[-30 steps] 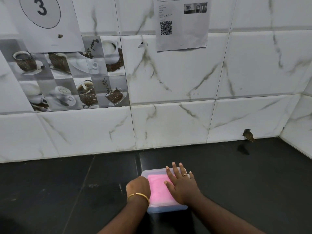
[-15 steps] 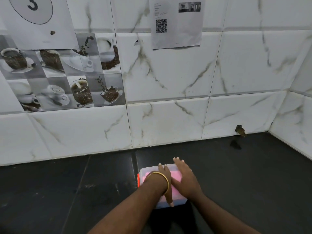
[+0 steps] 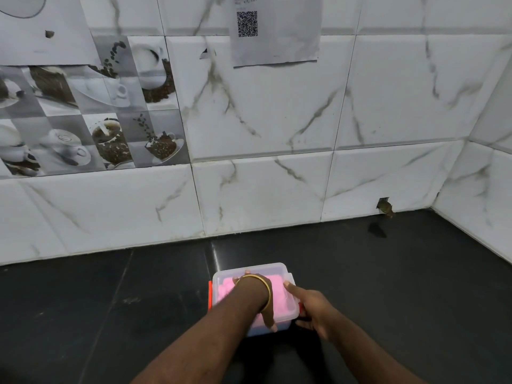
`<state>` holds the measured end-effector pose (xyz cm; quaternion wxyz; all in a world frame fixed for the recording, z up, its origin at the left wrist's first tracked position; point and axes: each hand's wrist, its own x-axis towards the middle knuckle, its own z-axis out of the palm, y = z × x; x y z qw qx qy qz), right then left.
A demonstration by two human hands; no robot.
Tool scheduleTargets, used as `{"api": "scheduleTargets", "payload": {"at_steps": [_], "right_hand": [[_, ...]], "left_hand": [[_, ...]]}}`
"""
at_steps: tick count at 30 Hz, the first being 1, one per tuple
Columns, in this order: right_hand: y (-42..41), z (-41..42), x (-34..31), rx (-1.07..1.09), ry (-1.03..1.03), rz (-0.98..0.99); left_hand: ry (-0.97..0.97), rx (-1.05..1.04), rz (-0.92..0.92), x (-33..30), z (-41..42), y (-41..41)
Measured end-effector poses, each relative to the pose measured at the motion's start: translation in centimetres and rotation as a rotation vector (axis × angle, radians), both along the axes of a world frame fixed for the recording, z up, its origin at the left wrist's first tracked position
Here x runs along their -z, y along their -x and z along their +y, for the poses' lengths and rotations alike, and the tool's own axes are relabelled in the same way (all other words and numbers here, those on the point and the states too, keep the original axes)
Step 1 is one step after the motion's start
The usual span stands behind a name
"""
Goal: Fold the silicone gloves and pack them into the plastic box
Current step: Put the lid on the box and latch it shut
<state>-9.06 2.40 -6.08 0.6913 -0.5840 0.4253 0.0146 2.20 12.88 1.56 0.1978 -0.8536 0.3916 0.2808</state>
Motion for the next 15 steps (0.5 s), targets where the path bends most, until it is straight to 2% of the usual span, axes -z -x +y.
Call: {"api": "scheduleTargets", "payload": {"at_steps": [3,6,8,13,15], "right_hand": [[-0.4,-0.3,-0.3,-0.037,0.182,0.007],[-0.7,-0.5,-0.7,-0.247,0.645,0.111],[-0.6,-0.4,-1.0,-0.325,0.873,0.177],[-0.7,0.2,-1.2,-0.344,0.977,0.257],[-1.1,0.5,-1.5,-0.428,1.085,0.307]], "left_hand": [[0.016,-0.023,0.001,0.0,-0.1,0.1],[0.003,-0.069,-0.001,-0.2,-0.2,0.1],[0.008,-0.099,0.009,-0.3,-0.4,0.2],[0.038,-0.147,0.028,-0.5,-0.4,0.4],[0.058,-0.176,0.035,-0.4,-0.4,0.5]]}}
